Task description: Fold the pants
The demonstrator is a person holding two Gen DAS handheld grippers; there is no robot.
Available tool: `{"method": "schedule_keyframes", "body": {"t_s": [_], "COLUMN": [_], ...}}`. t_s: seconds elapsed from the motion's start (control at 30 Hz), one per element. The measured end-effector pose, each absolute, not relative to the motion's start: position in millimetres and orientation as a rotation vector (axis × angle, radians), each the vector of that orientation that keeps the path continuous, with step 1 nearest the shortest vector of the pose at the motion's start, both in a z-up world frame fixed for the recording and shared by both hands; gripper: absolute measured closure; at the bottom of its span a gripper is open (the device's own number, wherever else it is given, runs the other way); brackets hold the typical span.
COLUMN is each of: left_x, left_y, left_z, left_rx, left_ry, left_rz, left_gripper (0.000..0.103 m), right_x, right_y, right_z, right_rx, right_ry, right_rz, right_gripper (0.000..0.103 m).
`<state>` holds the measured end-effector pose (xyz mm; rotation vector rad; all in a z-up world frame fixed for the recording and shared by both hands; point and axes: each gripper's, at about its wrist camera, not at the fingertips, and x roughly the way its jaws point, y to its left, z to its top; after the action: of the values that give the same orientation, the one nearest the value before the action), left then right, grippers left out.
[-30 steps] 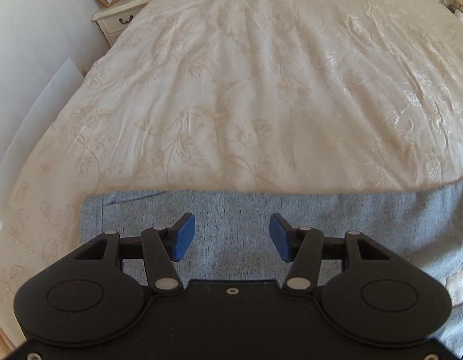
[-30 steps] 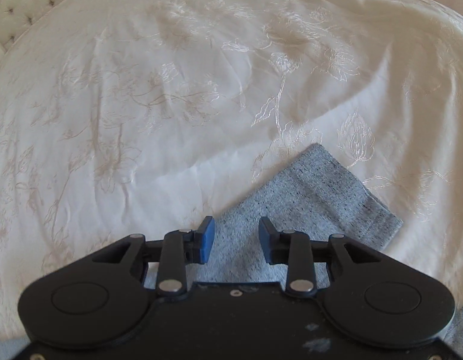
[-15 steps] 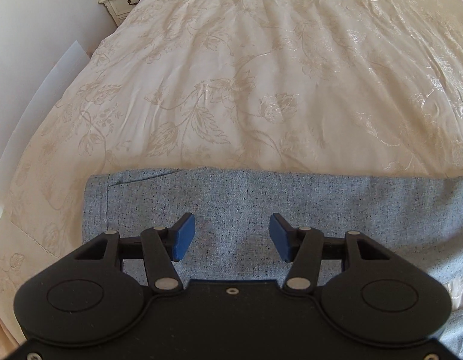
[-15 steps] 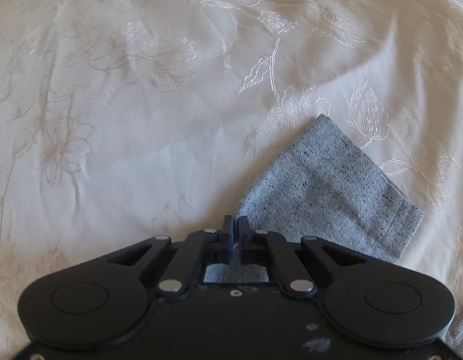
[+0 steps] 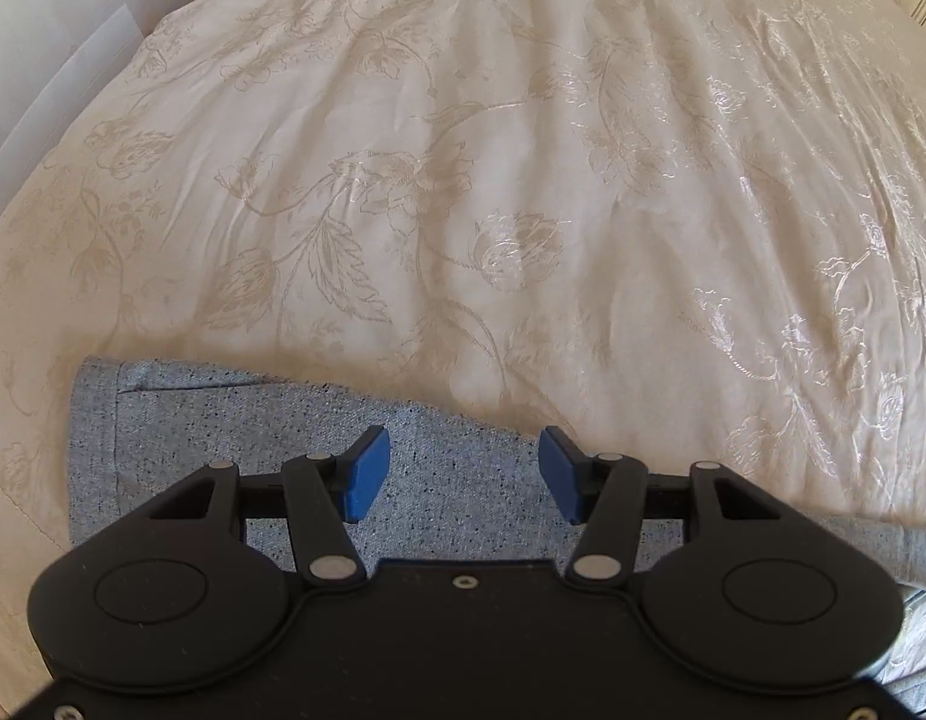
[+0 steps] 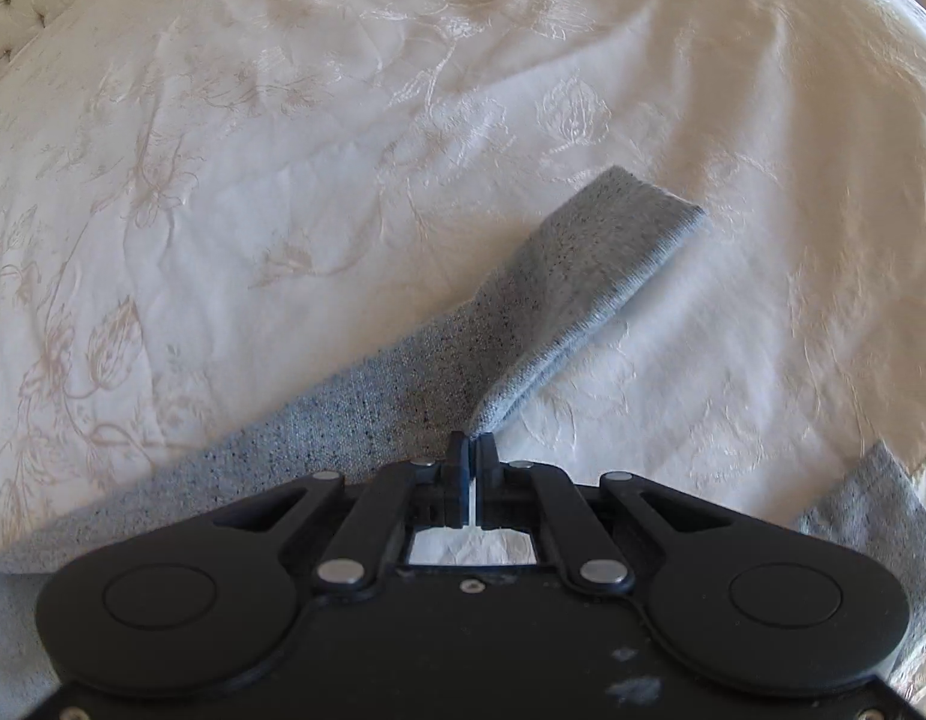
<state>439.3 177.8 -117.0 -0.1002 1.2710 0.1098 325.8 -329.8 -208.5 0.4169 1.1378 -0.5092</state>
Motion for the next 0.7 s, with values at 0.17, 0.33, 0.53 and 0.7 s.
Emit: {"method": "schedule_keyframes", "body": {"t_s": [0.17, 0.33, 0.53, 0.7], "left_x": [448, 463, 479, 478], "left_y": [175, 170, 165, 167], "left_z": [-134, -152, -191, -198], "left_rx": [-0.152, -0.21, -0.217, -0.248], "left_ry": [1.319, 1.367, 1.487, 1.519], "left_rz": [0.1, 0.117, 0.171, 0.191], "left_gripper": [0.043, 0.042, 0.042, 0.089], "right_x": [310, 308, 309, 306], "right_y": [-324, -325, -327, -328], "right_z": [-220, -222, -224, -222], "right_rx": [0.424, 0.435, 0.44, 0.438], "right_ry": [1.151, 1.146, 1.145, 1.15], "right_rz": [-0.515, -0.516, -0.511, -0.496], "right_gripper": [0.101, 0.101, 0.101, 0.101]}}
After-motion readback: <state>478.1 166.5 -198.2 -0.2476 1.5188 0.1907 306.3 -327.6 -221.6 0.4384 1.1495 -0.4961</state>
